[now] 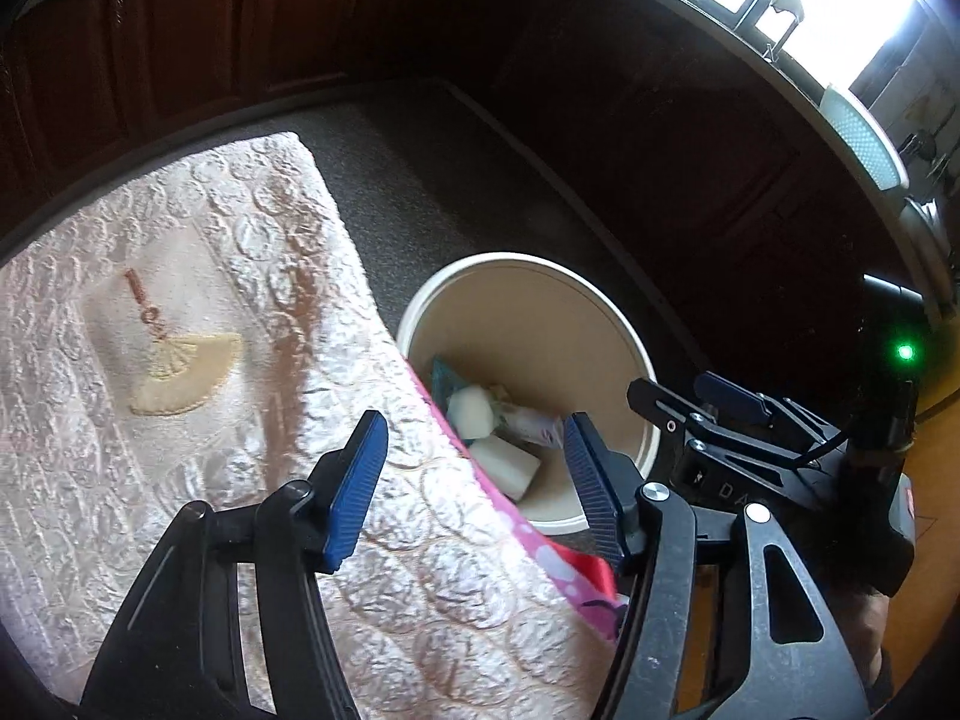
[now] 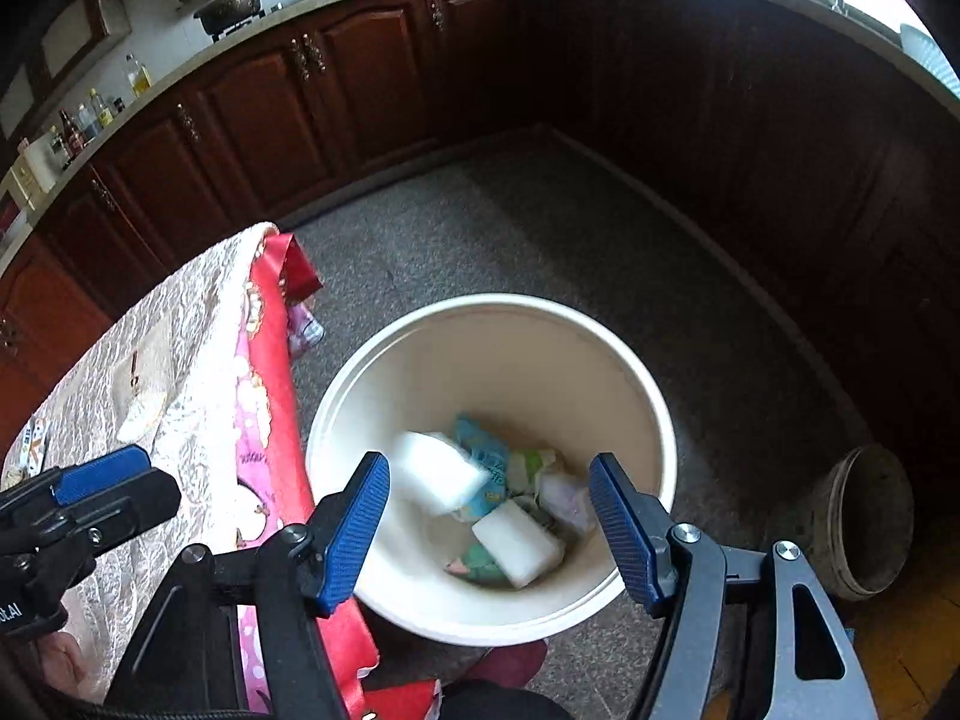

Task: Collect trash
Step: 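Carry block and medicine box to the white bucket and open both tools over it, then move both open tools back over the remaining trash on the table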

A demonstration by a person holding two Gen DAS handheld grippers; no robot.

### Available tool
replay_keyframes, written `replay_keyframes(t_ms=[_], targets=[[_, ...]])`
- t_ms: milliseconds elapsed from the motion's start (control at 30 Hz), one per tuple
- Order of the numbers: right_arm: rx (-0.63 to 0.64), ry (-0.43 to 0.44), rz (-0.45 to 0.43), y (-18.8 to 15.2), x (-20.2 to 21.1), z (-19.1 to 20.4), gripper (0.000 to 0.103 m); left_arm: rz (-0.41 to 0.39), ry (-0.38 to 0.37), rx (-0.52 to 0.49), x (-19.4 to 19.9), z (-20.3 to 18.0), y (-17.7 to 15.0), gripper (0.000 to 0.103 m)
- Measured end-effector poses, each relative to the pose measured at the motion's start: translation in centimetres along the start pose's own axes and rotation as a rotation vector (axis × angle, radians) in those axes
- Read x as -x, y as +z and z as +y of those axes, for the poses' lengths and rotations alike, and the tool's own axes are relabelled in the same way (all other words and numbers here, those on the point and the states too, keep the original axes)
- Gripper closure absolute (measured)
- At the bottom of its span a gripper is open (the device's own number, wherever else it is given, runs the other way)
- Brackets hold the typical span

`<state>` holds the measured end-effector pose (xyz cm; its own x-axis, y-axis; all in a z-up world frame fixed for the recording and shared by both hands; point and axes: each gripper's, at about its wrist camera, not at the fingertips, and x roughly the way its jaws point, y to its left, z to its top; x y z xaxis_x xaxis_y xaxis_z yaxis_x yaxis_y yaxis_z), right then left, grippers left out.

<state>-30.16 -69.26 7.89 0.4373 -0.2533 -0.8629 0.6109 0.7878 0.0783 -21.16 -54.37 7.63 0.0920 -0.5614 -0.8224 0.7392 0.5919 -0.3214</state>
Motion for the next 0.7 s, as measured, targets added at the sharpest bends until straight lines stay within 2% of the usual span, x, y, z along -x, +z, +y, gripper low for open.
replay_keyframes(t_ms=[233, 367, 700], targets=[[0.014, 0.006, 0.001, -0.5, 0.0, 1.3, 0.036, -0.037, 0.036, -0.001, 1.5, 1.2, -0.4, 0.043], [0.017, 0.007, -0.005, -0.7, 0.3, 1.8, 0.036, -0.063, 0.080, -0.009, 2.4, 1.1, 0.1, 0.043], [0.062, 0.024, -0.025, -0.9, 1.4, 4.4, 0.034, -0.113, 0.170, 0.008, 5.1, 3.7, -0.8, 0.043]])
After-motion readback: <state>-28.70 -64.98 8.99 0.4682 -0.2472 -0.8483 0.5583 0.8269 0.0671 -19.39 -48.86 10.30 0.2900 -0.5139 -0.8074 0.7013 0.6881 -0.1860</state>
